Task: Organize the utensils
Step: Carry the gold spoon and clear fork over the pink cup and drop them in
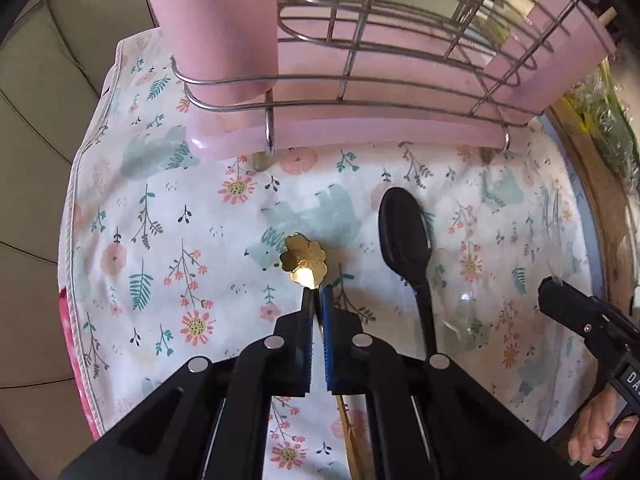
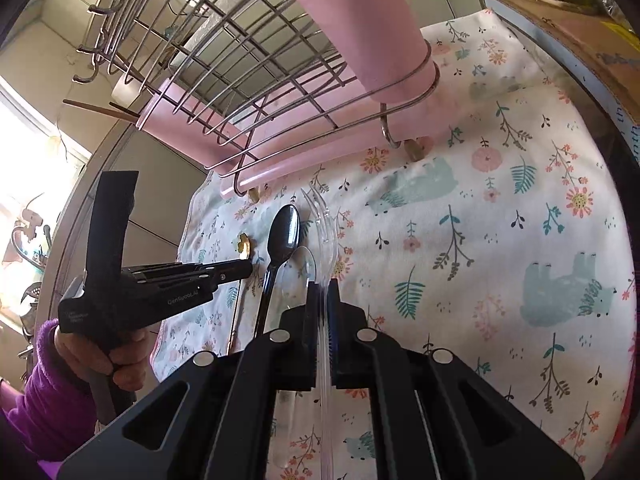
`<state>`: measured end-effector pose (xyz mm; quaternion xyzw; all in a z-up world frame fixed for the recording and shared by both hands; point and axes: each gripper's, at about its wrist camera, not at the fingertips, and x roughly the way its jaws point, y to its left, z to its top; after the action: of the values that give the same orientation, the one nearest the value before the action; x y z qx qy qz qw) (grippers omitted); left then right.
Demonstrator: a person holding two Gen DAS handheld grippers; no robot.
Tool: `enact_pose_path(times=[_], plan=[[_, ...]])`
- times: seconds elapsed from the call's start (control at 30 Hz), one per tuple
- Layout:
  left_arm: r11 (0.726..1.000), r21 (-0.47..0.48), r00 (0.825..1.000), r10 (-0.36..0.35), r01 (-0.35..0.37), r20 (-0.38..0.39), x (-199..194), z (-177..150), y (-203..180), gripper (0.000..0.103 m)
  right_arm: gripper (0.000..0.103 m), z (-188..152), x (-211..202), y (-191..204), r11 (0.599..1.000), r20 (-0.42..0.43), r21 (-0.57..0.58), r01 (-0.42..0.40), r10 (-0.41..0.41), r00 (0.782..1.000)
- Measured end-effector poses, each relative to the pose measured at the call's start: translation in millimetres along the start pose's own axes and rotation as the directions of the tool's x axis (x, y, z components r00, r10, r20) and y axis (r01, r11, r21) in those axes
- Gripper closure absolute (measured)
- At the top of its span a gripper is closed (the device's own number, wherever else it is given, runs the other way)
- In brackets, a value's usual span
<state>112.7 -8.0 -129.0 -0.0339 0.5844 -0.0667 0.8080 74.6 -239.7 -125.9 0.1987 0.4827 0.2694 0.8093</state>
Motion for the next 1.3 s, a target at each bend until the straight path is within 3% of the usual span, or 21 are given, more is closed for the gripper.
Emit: enact_pose_path(times=[0.1, 0.17, 0.27, 0.37, 0.5, 0.6, 0.67, 0.73, 0.83, 1.03, 1.13, 1.23, 1.3], plan=[[0.996, -0.024, 0.991, -0.079, 0.082, 0.109, -28, -5, 8, 0.102, 0.098, 2, -15, 5, 1.000, 0.058, -0.024, -0.005, 0.006, 0.998], [0.993, -0.011, 0.971, -0.111, 0.116, 0.210, -54, -11, 13, 0.103, 0.098, 6, -28, 9, 0.999, 0.114, -0.045, -0.011, 0.016, 0.993], [0.990, 0.012, 0.929, -0.134, 0.139, 0.345, -89, -18, 20, 0.103, 0.098, 12, -48, 19, 0.997, 0.207, -0.079, -0.012, 0.028, 0.978], [0.986, 0.023, 0.866, -0.157, 0.166, 0.475, -129, -24, 26, 0.103, 0.098, 18, -70, 34, 0.992, 0.313, -0.126, -0.012, 0.051, 0.948], [0.978, 0.033, 0.759, -0.180, 0.204, 0.626, -183, -20, 37, 0.103, 0.098, 32, -100, 58, 0.978, 0.448, -0.202, 0.043, 0.053, 0.892], [0.973, 0.043, 0.670, -0.189, 0.228, 0.718, -216, -7, 41, 0.102, 0.098, 47, -122, 78, 0.962, 0.557, -0.254, 0.097, 0.063, 0.828], [0.974, 0.048, 0.607, -0.177, 0.222, 0.775, -230, 4, 41, 0.102, 0.098, 60, -135, 90, 0.951, 0.631, -0.278, 0.132, 0.078, 0.772], [0.978, 0.053, 0.559, -0.160, 0.203, 0.814, -235, 17, 41, 0.102, 0.098, 73, -144, 97, 0.944, 0.687, -0.289, 0.161, 0.087, 0.721], [0.985, 0.034, 0.501, -0.114, 0.167, 0.858, -233, 41, 44, 0.102, 0.098, 96, -147, 105, 0.929, 0.753, -0.301, 0.215, 0.093, 0.652], [0.995, -0.038, 0.396, -0.003, 0.096, 0.918, -219, 75, 46, 0.102, 0.098, 132, -143, 109, 0.923, 0.832, -0.280, 0.263, 0.096, 0.547], [0.997, -0.068, 0.345, 0.053, 0.031, 0.937, -209, 80, 38, 0.102, 0.098, 144, -138, 110, 0.920, 0.852, -0.274, 0.279, 0.097, 0.515], [0.993, -0.089, 0.261, 0.108, -0.082, 0.959, -199, 74, 25, 0.102, 0.098, 151, -132, 108, 0.915, 0.864, -0.275, 0.296, 0.100, 0.494], [0.989, -0.082, 0.227, 0.109, -0.123, 0.968, -197, 67, 18, 0.102, 0.098, 152, -128, 106, 0.908, 0.868, -0.280, 0.312, 0.100, 0.487]])
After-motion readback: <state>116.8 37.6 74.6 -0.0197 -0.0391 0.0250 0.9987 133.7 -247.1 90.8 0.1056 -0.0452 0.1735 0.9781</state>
